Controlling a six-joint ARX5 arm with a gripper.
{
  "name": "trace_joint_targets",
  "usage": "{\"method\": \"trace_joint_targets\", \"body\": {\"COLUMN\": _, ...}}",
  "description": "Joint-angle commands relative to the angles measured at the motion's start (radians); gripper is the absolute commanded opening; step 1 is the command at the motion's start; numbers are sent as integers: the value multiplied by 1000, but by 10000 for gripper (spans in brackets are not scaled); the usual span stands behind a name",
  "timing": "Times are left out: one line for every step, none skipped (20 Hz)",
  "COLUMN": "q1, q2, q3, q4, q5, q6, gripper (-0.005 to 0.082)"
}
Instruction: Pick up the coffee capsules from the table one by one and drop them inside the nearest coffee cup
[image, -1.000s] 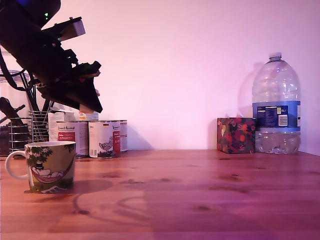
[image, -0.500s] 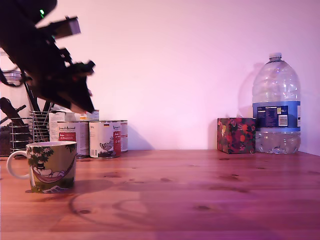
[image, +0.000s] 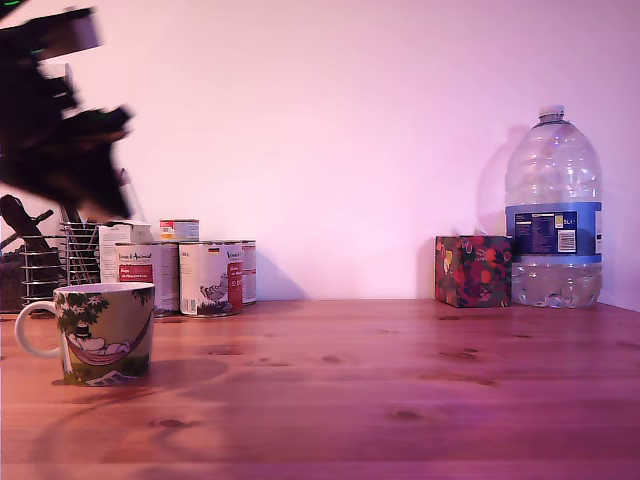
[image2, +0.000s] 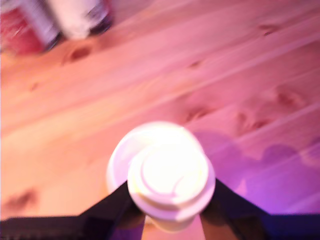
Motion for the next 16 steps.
{"method": "trace_joint_targets", "body": {"q1": 9, "q2": -30, "q3": -40, "q4": 1, "q5": -1, "q6": -9, "gripper": 217}}
{"method": "trace_joint_targets", "body": {"q1": 14, "q2": -41, "q3": -47, "q4": -4, "q5": -3, "q6": -9, "gripper": 217}}
{"method": "trace_joint_targets", "body": {"q1": 18, "q2": -43, "q3": -48, "q4": -9, "q5": -3, "q6": -9, "gripper": 217}}
{"method": "trace_joint_targets", "body": {"q1": 18, "q2": -43, "q3": -48, "q4": -8, "q5": -3, "q6": -9, "gripper": 217}}
{"method": "trace_joint_targets", "body": {"q1": 18, "q2": -40, "q3": -48, "q4": 0, "q5": -3, "q6": -9, "gripper": 217}}
{"method": "trace_joint_targets", "body": {"q1": 16, "q2": -39, "q3": -48, "q4": 13, "q5": -3, "q6": -8, "gripper": 217}}
{"method": "trace_joint_targets", "body": {"q1": 11, "q2": -33, "q3": -47, "q4": 25, "q5": -3, "q6": -8, "gripper": 217}}
{"method": "trace_joint_targets", "body": {"q1": 6, "q2": -31, "q3": -47, "q4": 29, "q5": -3, "q6": -8, "gripper": 217}}
{"method": "trace_joint_targets", "body": {"q1": 3, "q2": -18, "q3": -42, "q4": 28, "q5": -3, "q6": -8, "gripper": 217}}
{"method": "trace_joint_targets", "body": {"q1": 3, "q2": 0, "q3": -31, "q4": 24, "q5": -3, "q6": -8, "gripper": 217}}
{"method": "trace_joint_targets", "body": {"q1": 2, "q2": 23, "q3": -14, "q4": 7, "q5": -3, "q6": -8, "gripper": 217}}
{"method": "trace_joint_targets", "body": {"q1": 0, "q2": 48, "q3": 6, "q4": -4, "q5": -3, "q6": -8, "gripper": 217}}
{"method": "trace_joint_targets", "body": {"q1": -5, "q2": 78, "q3": 30, "q4": -13, "q5": -3, "q6": -8, "gripper": 217}}
{"method": "trace_joint_targets", "body": {"q1": -9, "q2": 100, "q3": 53, "q4": -24, "q5": -3, "q6": -8, "gripper": 217}}
{"method": "trace_joint_targets", "body": {"q1": -12, "q2": 123, "q3": 77, "q4": -40, "q5": -3, "q6": -8, "gripper": 217}}
{"method": "trace_joint_targets", "body": {"q1": -14, "q2": 146, "q3": 103, "q4": -60, "q5": -3, "q6": -8, "gripper": 217}}
